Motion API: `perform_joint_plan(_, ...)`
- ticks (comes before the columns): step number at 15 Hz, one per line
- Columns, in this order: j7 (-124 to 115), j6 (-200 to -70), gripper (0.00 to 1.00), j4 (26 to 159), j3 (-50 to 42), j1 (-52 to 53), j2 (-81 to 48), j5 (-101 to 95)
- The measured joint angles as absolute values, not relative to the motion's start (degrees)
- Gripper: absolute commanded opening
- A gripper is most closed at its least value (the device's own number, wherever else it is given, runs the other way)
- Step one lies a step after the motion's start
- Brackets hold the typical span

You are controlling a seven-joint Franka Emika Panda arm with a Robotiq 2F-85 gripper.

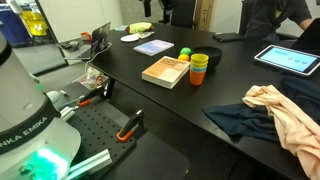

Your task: Unstack the cups

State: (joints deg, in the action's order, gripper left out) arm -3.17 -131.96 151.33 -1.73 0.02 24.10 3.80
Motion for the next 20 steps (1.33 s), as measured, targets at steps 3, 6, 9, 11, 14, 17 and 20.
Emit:
perform_joint_plan(3, -3.2, -132.0, 1.0, 151.2, -1.7, 0.0, 24.2, 3.8)
perform_joint_plan(6, -3.2, -132.0, 1.0, 151.2, -1.7, 0.0, 24.2, 3.8)
perform_joint_plan(9, -3.2, -132.0, 1.0, 151.2, -1.7, 0.0, 24.2, 3.8)
perform_joint_plan(11, -3.2, -132.1, 1.0, 151.3, -1.8, 0.0, 24.0, 3.9)
perform_joint_plan(14, -3.2, -136.3, 1.0, 151.2, -2.1, 0.0, 20.6, 3.9)
perform_joint_plan(17, -3.7, -143.0, 1.0, 149.6, -2.7, -1.0, 13.2, 3.9)
perform_joint_plan(20, -5.7, -149.7, 1.0, 145.6, -3.1, -3.1, 3.8, 3.1)
